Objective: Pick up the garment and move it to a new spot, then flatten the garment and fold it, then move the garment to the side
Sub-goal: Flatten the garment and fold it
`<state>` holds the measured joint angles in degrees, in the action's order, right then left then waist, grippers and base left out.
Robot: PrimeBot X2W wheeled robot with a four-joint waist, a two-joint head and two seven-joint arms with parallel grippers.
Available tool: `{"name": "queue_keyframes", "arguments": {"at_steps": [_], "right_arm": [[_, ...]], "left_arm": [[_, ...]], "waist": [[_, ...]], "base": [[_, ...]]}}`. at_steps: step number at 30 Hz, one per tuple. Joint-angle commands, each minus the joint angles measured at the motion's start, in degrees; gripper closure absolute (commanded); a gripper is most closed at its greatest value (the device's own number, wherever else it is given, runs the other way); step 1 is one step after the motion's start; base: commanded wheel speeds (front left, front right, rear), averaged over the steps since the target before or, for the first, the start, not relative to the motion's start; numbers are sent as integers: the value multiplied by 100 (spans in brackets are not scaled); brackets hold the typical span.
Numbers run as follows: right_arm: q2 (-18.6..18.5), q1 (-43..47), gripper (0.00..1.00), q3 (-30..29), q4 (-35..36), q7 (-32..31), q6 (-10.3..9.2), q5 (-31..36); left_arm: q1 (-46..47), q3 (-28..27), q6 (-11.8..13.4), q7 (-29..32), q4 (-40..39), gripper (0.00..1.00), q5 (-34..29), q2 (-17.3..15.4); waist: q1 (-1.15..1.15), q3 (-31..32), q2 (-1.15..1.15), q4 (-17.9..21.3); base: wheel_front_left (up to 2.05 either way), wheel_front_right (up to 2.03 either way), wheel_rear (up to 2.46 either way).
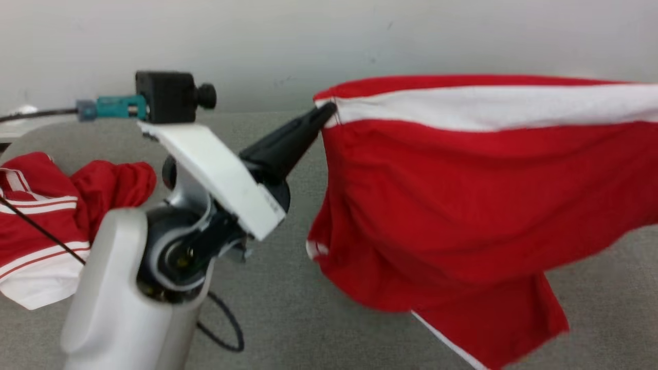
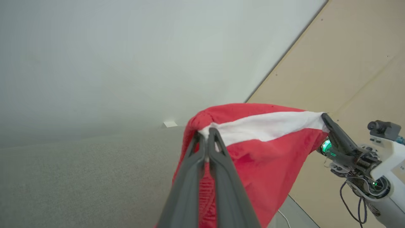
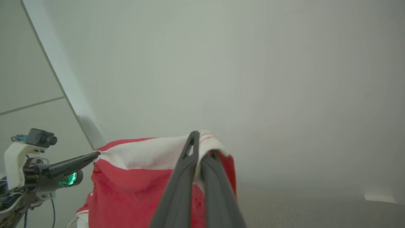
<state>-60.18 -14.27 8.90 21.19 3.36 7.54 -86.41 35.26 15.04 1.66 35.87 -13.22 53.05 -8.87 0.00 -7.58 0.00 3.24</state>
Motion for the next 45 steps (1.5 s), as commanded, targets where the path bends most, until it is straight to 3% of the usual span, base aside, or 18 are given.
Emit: {"name": "queue_keyframes", "arguments": {"at_steps": [1,6,11,14,17,22,27,30,35,39,45], "right_arm": [[199,-518,100,224,-350,-171,-11,161],[1395,-2605,100,943,-2138,-495,-12,1261],[2529,-4166,100,1225,-3663,-166,-13,2547],[2902,-4541,100,1372,-4191,339,-13,3030],[3061,-4346,100,1628,-4406,732,-13,3046],[2787,-3612,100,2171,-4165,963,-13,2781],[2047,-2332,100,2689,-3297,1135,-13,2320],[1617,-1480,100,2901,-2702,1167,-13,1983],[1027,-348,100,3249,-1921,1182,-13,1826],[764,461,100,3331,-1465,1183,-13,1773],[337,1817,100,3088,-614,1185,-13,1543]], "left_arm": [[362,-3,27,-129,396,100,-221,61],[1631,-30,99,-997,2074,100,-1009,194],[2765,-105,0,-2655,3391,100,-1653,373],[3053,99,-298,-3497,4149,100,-1858,472],[2921,242,-552,-4122,4806,100,-1731,534],[2350,702,-783,-4613,5317,100,-1661,579],[1310,1129,-902,-4858,5199,100,-1366,571],[590,1382,-912,-4881,4803,100,-1077,423],[-722,1587,-911,-4669,4015,100,-667,-112],[-1966,1511,-638,-4359,3064,100,-341,-550],[-3678,1357,177,-3808,1199,100,57,-1206]], "waist": [[0,-117,0,-48],[0,-280,0,-120],[0,-701,0,-191],[0,-910,0,-262],[0,-972,0,-321],[0,-963,0,-403],[0,-916,0,-519],[0,-802,0,-537],[0,-447,0,-473],[0,-111,0,-428],[0,235,0,-528]], "base": [[0,0,0],[0,0,0],[0,0,0],[0,0,0],[0,0,0],[0,0,0],[0,0,0],[0,0,0],[0,0,0],[0,0,0],[0,0,0]]}}
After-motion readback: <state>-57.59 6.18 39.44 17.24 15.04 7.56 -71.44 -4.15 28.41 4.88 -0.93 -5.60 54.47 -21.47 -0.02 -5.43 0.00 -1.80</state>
